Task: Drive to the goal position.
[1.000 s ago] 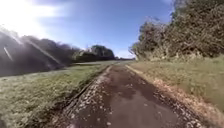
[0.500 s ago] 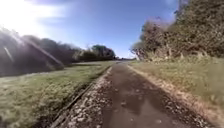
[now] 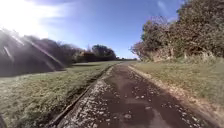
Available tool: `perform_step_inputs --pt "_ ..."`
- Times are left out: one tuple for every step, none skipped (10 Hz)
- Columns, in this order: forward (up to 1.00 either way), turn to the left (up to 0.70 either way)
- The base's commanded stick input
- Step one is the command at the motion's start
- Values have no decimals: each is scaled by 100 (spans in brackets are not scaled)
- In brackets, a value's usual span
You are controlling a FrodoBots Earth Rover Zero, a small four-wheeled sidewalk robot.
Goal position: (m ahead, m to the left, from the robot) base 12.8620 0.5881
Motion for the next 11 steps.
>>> perform_step_inputs --pt "15 0" --pt "54 0" --pt "85 0" --pt "85 0" --pt "85 0" --pt "85 0" --pt "85 0" --pt "85 0" --pt "85 0" --pt "85 0" --pt "85 0"
